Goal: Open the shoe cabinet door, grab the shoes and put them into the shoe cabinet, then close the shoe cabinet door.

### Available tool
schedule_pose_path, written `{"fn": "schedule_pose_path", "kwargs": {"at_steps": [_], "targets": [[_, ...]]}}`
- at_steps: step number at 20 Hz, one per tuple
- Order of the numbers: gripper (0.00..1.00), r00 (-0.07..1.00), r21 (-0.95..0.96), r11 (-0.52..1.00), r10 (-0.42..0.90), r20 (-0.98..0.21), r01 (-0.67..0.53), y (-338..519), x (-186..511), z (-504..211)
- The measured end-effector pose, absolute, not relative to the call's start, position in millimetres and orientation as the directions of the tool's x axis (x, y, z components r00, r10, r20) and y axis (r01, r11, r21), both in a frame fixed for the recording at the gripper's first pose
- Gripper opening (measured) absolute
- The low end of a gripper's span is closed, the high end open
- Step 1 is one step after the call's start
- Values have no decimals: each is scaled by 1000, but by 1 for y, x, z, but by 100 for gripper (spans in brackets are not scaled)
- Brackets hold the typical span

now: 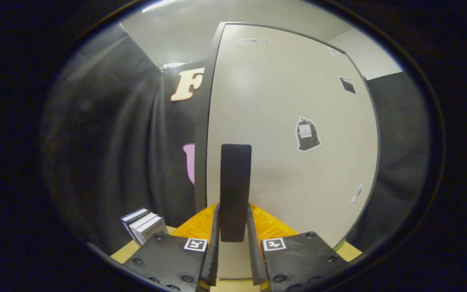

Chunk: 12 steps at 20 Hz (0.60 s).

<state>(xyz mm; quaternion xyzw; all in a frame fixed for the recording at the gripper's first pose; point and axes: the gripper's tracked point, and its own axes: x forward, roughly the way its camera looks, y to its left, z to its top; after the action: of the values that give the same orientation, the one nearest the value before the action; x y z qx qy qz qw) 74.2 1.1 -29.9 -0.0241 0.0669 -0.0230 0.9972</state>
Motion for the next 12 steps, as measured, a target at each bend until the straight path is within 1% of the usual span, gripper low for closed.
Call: {"fn": "schedule_pose_path", "kwargs": {"at_steps": [5, 7, 9, 12], "targets": [[26, 985, -45, 997, -62, -162, 56, 0, 73, -29], [22, 983, -34, 996, -92, -157, 88, 1, 70, -29], [18, 983, -36, 995, -98, -158, 94, 0, 72, -29], [18, 983, -11, 996, -89, -161, 89, 0, 67, -28]]}}
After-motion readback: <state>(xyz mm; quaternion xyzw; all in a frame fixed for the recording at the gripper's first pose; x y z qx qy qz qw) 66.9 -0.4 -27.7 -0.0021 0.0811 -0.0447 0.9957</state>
